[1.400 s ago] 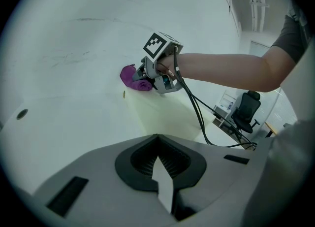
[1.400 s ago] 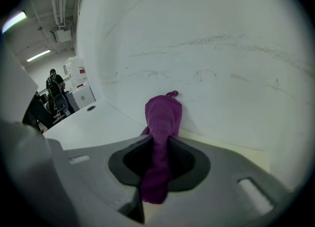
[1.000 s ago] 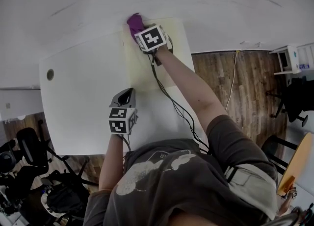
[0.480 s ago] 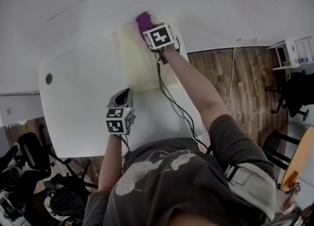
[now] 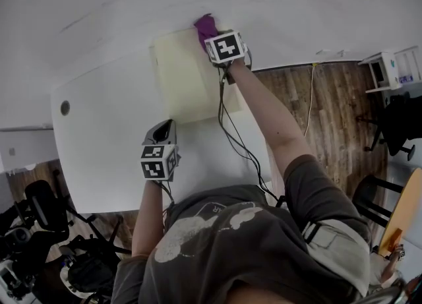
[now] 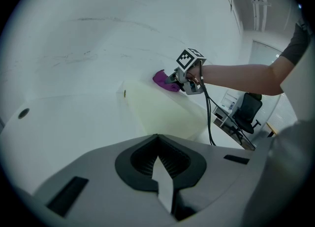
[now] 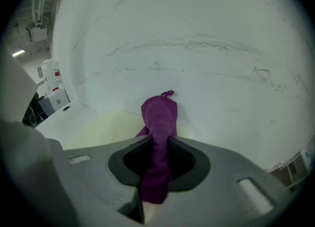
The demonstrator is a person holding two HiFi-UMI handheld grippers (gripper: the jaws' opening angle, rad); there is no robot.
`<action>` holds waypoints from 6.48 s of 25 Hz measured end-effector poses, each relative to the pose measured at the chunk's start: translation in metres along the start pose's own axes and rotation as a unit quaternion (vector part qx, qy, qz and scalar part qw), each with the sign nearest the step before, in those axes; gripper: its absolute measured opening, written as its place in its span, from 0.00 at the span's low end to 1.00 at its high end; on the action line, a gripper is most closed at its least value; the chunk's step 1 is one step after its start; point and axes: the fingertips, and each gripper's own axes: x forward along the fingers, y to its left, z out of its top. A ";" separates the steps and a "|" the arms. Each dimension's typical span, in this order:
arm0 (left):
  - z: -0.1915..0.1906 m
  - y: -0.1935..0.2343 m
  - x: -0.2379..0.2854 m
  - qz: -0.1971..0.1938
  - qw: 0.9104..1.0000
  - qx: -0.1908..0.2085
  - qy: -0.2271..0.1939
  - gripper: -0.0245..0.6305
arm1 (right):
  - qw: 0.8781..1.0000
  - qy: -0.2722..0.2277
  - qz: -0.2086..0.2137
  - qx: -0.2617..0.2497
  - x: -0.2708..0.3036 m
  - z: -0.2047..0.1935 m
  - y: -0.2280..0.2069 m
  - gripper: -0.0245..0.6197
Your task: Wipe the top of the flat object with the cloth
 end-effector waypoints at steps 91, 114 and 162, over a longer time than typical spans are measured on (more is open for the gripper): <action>-0.002 -0.001 -0.003 -0.016 1.000 0.018 -0.001 0.03 | 0.997 0.047 -0.009 0.066 -0.051 -0.056 0.016 0.15; -0.004 0.000 -0.004 -0.021 1.000 0.018 -0.008 0.03 | 0.996 0.028 0.027 0.081 -0.080 -0.042 0.058 0.15; -0.004 -0.001 -0.004 -0.025 0.999 0.029 -0.005 0.03 | 0.991 0.069 0.095 0.059 -0.071 -0.074 0.155 0.15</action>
